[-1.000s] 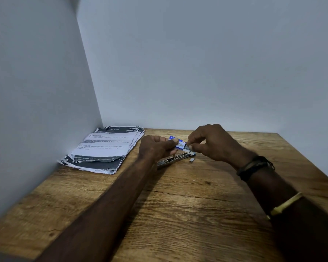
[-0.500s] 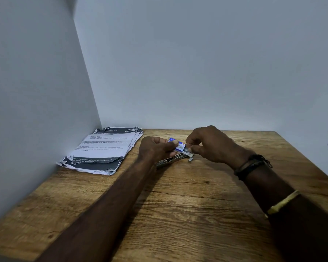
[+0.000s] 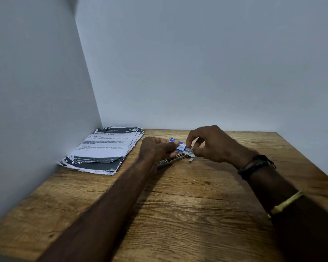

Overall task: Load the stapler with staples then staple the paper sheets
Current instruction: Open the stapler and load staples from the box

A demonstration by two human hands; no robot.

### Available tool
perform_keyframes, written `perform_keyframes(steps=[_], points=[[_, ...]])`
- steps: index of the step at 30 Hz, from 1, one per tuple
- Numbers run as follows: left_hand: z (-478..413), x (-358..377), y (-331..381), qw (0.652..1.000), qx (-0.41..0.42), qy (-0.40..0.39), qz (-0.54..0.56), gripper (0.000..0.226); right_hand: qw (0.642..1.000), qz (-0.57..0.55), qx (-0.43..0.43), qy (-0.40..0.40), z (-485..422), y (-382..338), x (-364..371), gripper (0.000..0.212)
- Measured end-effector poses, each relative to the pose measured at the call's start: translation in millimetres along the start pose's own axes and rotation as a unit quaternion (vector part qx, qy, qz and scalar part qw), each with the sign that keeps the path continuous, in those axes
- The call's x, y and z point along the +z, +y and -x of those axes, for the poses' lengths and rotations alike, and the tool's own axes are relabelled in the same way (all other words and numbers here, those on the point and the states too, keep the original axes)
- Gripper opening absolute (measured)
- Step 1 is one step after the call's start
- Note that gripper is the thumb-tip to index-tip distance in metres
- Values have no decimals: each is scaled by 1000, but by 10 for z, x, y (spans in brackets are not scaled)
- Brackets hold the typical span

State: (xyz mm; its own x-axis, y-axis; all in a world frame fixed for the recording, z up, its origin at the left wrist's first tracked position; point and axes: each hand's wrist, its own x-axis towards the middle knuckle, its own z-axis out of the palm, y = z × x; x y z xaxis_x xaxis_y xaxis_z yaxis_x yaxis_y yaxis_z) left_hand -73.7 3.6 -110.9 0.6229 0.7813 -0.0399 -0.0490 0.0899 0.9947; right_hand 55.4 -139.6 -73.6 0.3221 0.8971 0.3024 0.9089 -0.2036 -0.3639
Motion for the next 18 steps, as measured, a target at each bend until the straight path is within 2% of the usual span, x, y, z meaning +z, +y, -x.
perform_keyframes(steps=[18], points=[[-18, -12, 15, 998, -24, -38, -39, 23, 998, 12, -12, -69, 15, 17, -48, 17]])
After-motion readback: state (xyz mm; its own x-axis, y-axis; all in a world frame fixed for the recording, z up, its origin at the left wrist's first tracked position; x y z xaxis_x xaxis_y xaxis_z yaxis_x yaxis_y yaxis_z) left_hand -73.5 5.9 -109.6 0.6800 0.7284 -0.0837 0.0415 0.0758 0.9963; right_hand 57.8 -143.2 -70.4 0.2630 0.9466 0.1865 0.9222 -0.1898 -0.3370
